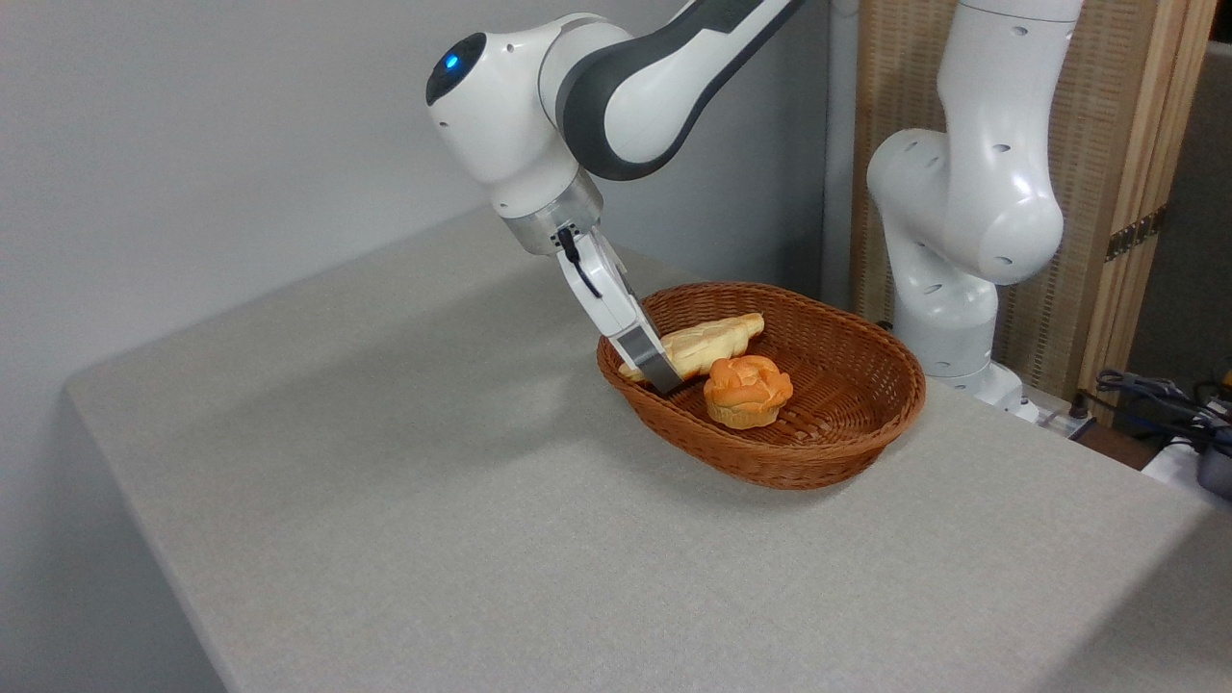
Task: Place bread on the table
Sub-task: 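Lower the gripper onto the croissant and close on its end, then lift the croissant out of the basket and carry it onto the table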
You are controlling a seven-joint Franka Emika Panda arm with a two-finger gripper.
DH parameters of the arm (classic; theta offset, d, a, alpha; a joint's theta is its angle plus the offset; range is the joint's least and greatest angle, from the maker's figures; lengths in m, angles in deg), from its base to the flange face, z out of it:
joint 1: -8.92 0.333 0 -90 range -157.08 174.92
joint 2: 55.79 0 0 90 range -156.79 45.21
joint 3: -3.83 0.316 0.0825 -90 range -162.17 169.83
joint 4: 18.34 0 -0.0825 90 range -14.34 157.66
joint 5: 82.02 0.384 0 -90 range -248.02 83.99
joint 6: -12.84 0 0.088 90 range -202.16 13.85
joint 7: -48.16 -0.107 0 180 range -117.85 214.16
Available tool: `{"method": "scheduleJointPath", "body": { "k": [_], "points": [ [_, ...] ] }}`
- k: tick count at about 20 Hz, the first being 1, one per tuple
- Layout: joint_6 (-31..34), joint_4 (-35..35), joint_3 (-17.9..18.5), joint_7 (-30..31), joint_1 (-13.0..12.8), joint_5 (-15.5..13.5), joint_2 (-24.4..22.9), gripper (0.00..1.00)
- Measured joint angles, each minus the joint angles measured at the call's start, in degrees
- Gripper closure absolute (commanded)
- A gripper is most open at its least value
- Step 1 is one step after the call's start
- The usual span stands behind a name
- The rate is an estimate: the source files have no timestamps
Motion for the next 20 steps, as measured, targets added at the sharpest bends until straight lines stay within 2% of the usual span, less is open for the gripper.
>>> {"method": "scheduleJointPath", "body": {
  "k": [7, 11, 20],
  "points": [
    [-0.02, 0.00, 0.10, -2.38, 0.27, 0.04, 0.00, 0.70],
    [-0.02, 0.00, 0.10, -2.59, 0.27, 0.04, 0.00, 0.84],
    [0.03, -0.03, 0.37, -2.65, 0.41, 0.04, -0.38, 0.86]
  ]
}}
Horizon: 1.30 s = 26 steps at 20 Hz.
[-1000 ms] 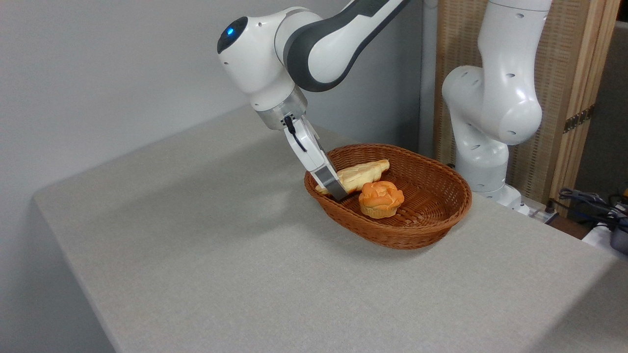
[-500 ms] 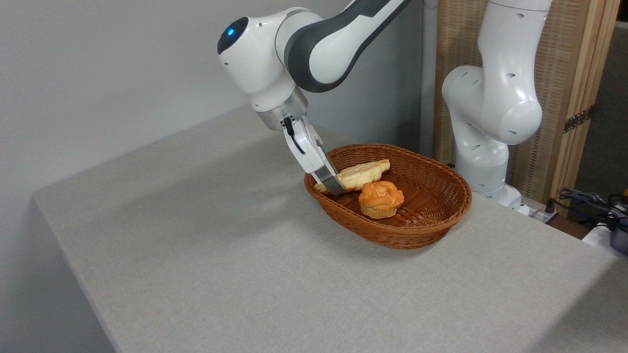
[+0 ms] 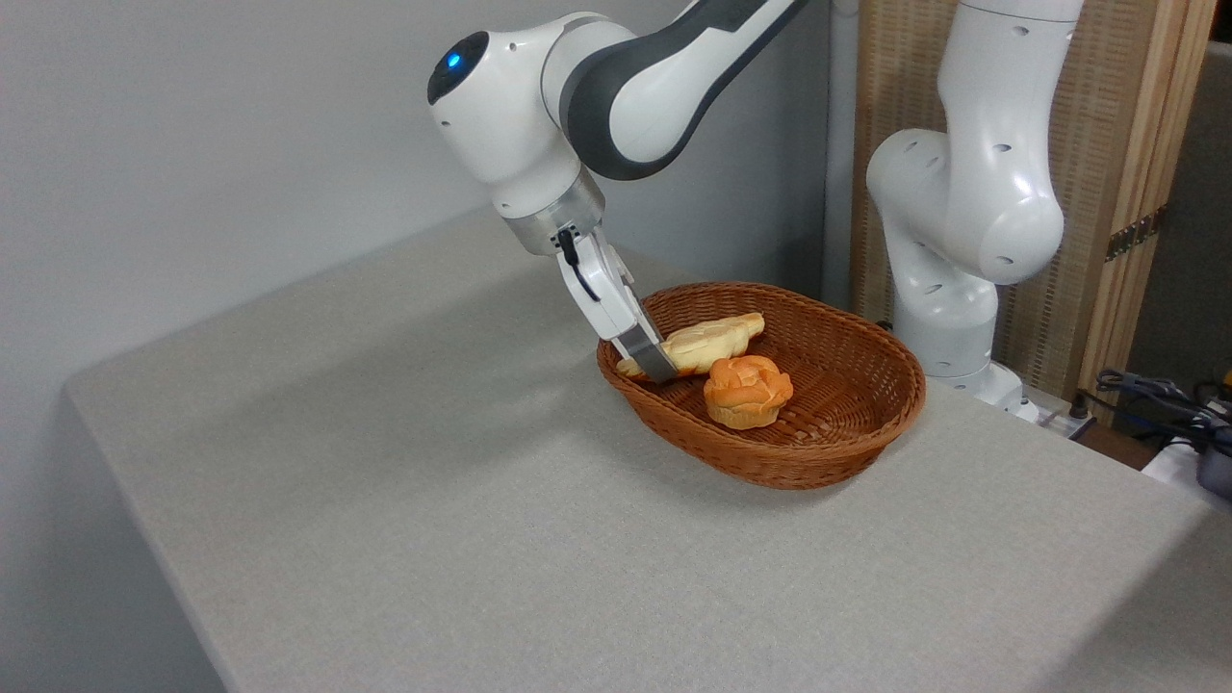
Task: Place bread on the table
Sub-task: 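Lift the croissant out of the basket and carry it onto the table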
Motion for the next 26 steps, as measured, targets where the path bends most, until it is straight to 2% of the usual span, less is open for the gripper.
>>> {"method": "scheduleJointPath", "body": {
  "k": [8, 15, 21, 25, 26],
  "points": [
    [1.74, -0.43, 0.18, -1.82, 0.07, 0.00, -1.13, 0.84],
    [5.56, -4.73, 1.81, -3.48, 0.25, 0.00, -2.83, 0.82],
    [5.50, -9.78, 2.68, -3.48, 0.28, -0.04, -3.29, 0.82],
    [2.79, -13.99, 3.50, -3.48, 0.42, -0.88, -2.24, 0.81],
    [1.98, -14.53, 3.54, -3.48, 0.43, -0.96, -1.86, 0.77]
  ]
}}
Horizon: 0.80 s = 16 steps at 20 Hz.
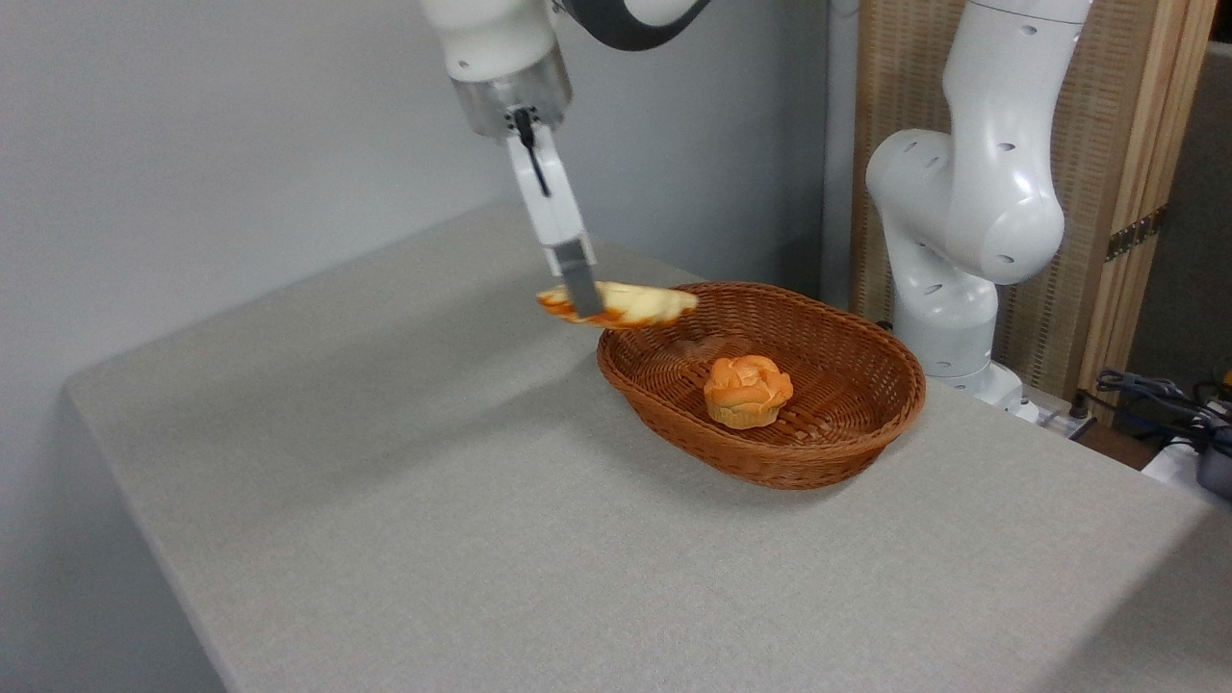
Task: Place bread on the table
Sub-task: 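Lift the croissant out of the basket and carry it onto the table, then open the gripper to release the croissant on the table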
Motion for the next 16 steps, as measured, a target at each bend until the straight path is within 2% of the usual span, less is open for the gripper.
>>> {"method": "scheduleJointPath", "body": {
  "k": [3, 5, 6, 8, 10, 16],
  "points": [
    [-5.36, -2.26, 0.64, 0.00, 0.03, -0.15, 2.46, 0.74],
    [-8.61, -3.29, 1.38, 0.00, 0.05, -0.17, 4.13, 0.66],
    [-9.59, -3.68, 1.65, 0.00, 0.05, -0.18, 4.76, 0.44],
    [-11.92, -4.71, 2.31, 0.00, 0.06, -0.23, 6.53, 0.13],
    [-13.71, -5.55, 2.74, 0.00, 0.08, -0.23, 8.11, 0.02],
    [-14.68, -6.45, 2.93, 0.00, 0.06, -0.23, 10.87, 0.00]
  ]
}}
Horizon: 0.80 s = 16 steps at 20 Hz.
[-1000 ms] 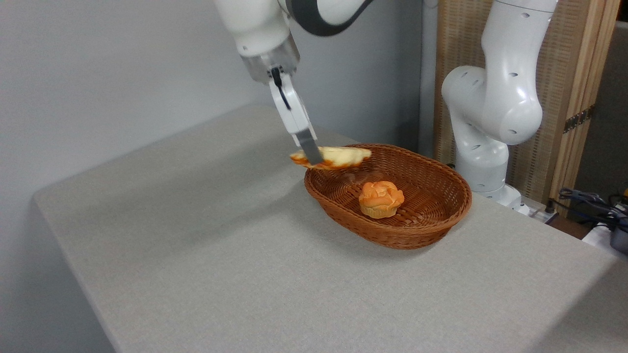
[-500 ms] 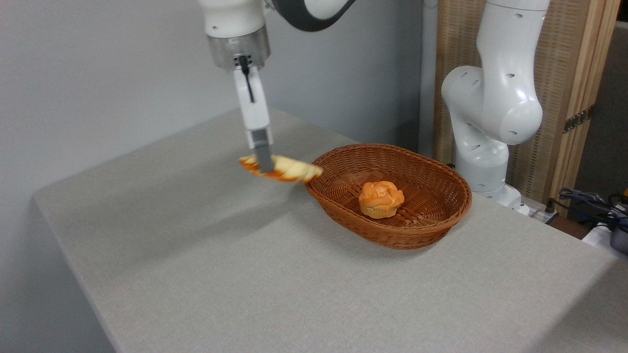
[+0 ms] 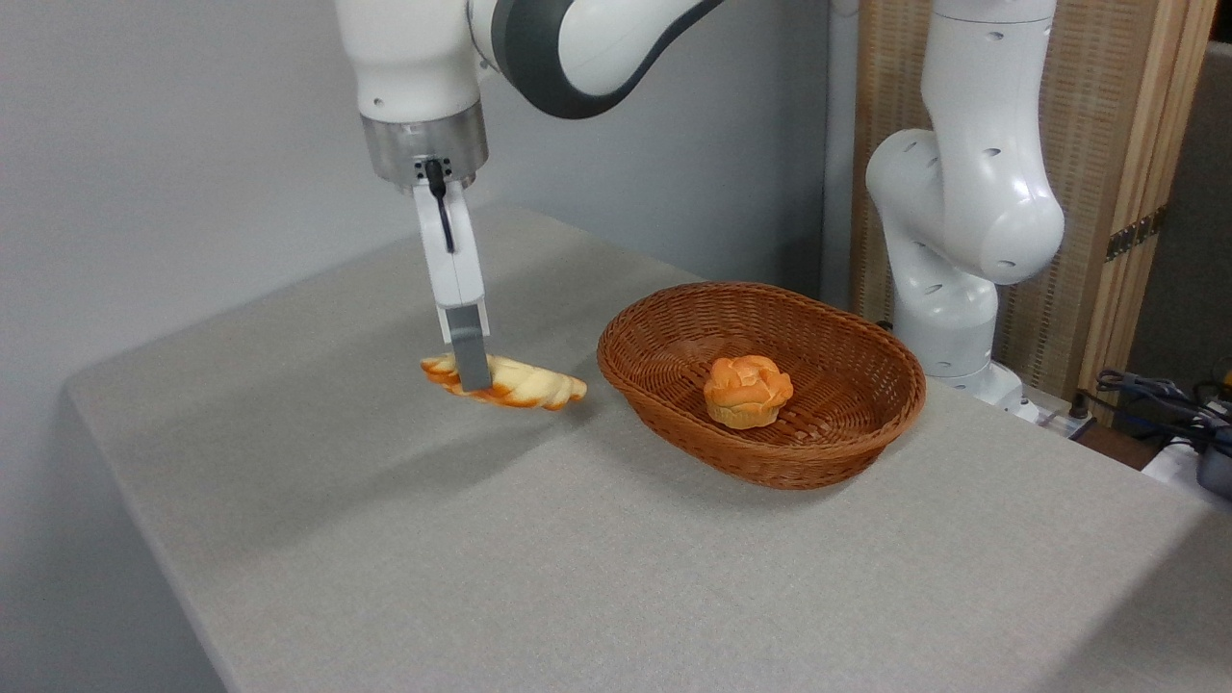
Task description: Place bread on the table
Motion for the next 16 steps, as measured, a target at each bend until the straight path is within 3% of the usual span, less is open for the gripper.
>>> {"method": "scheduleJointPath", "body": {
  "k": [11, 16],
  "points": [
    [-0.02, -0.41, 0.11, 0.02, 0.01, 0.00, 1.18, 0.00],
    [0.70, -3.05, 2.81, 1.05, 0.09, 0.00, 0.84, 0.00]
  ]
}}
